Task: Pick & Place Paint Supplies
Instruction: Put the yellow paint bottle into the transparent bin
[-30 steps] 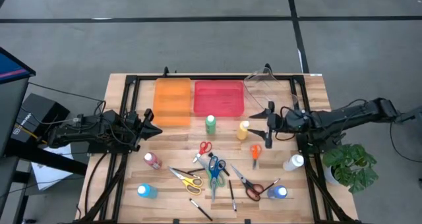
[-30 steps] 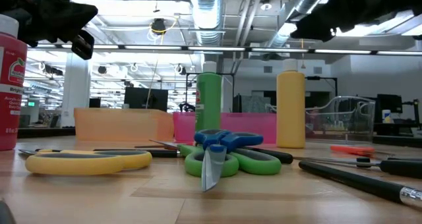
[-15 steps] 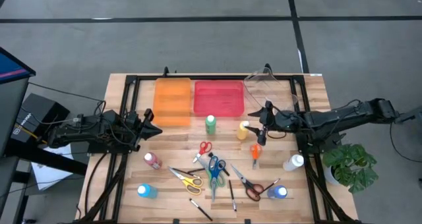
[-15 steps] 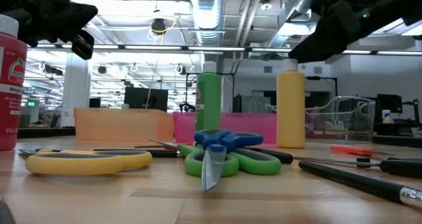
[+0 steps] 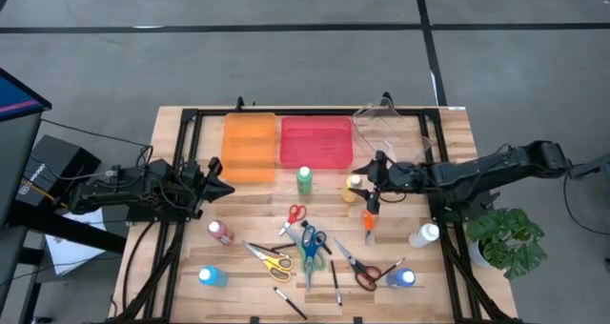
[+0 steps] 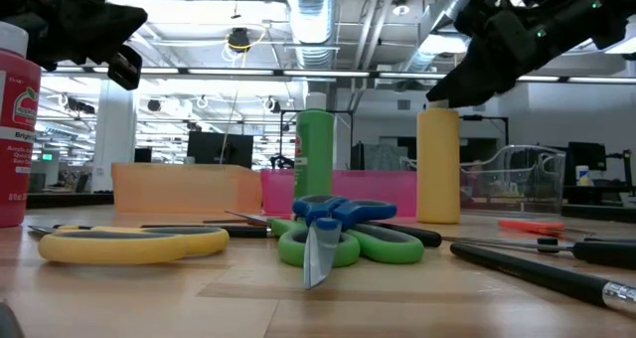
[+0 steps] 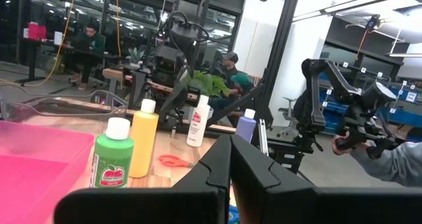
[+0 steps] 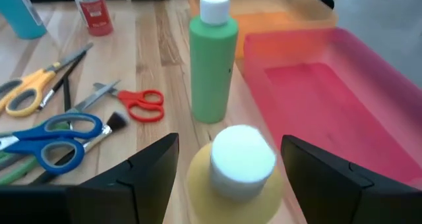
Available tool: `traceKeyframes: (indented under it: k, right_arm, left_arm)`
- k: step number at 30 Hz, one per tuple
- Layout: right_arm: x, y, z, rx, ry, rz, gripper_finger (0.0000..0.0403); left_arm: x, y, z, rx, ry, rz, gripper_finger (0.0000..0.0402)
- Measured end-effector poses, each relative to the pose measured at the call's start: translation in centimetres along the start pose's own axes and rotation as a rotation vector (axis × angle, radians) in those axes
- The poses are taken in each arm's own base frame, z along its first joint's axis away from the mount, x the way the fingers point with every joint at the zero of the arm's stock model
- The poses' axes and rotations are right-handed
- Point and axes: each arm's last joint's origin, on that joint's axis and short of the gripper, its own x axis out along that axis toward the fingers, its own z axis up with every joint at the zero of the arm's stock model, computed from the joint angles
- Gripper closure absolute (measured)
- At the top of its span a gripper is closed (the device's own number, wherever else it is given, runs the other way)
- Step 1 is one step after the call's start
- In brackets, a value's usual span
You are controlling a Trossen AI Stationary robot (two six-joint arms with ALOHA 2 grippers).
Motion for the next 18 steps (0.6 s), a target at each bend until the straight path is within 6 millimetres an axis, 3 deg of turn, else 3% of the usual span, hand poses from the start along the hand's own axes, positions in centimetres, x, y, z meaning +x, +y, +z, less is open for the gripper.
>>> traceKeyframes:
  k: [8,18]
  right_arm:
    - [0.74,0.23,-0.04,-0.006,-0.01,0.001,0.0162]
    - [0.68,0.22,-0.05,-0.022,-0.006,0.004,0.0293]
  left_arm:
    - [0.0,0.0,-0.01,0.0,0.0,0.0,0.0401]
    - [0.0,0.0,0.0,0.0,0.0,0.0,0.0401]
